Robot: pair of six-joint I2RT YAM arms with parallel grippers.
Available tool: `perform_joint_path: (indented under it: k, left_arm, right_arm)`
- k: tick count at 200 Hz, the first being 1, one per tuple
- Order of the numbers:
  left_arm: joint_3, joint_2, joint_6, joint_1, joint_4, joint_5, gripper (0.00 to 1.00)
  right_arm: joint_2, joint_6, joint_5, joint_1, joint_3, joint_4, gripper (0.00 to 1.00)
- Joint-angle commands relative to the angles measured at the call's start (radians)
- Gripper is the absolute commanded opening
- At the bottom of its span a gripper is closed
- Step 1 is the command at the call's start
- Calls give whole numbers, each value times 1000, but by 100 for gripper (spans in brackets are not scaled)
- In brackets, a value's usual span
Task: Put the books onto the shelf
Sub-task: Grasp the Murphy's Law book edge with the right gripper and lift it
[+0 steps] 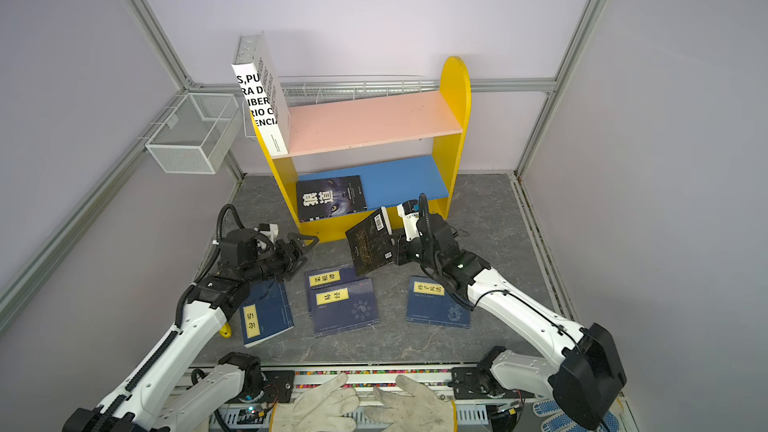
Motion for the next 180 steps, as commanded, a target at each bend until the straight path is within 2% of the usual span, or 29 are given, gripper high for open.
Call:
perform_joint_path:
  k: [1,27,49,77,106,131,154,180]
  left_arm:
    - [-11,16,-291,-4,199,96,87]
    - [9,66,-450,-4,312,136,86]
    - [23,110,-535,-4,327,161,85]
    - [30,164,-587,-8,349,226,82]
    - [42,165,-595,-25,315,232,79]
    - [50,146,-599,-41,296,247,70]
    - [61,132,-580,-50,242,254,61]
    - [55,129,-574,-55,221,280,45]
  right_arm:
    - [-91,-317,71,63,50,20,9]
    - [-128,-465,77,113,86,-22,9]
    - [-143,-566,91,171,116,-61,10]
    - [-164,-670,99,233,152,-117,11]
    - [-176,-759,100,301,182,-169,11]
    - [-174,-845,186,382,194,-189,12]
    - [-162,-905,212,434,194,-170,12]
    - [-131,-958,255,462,202,-158,12]
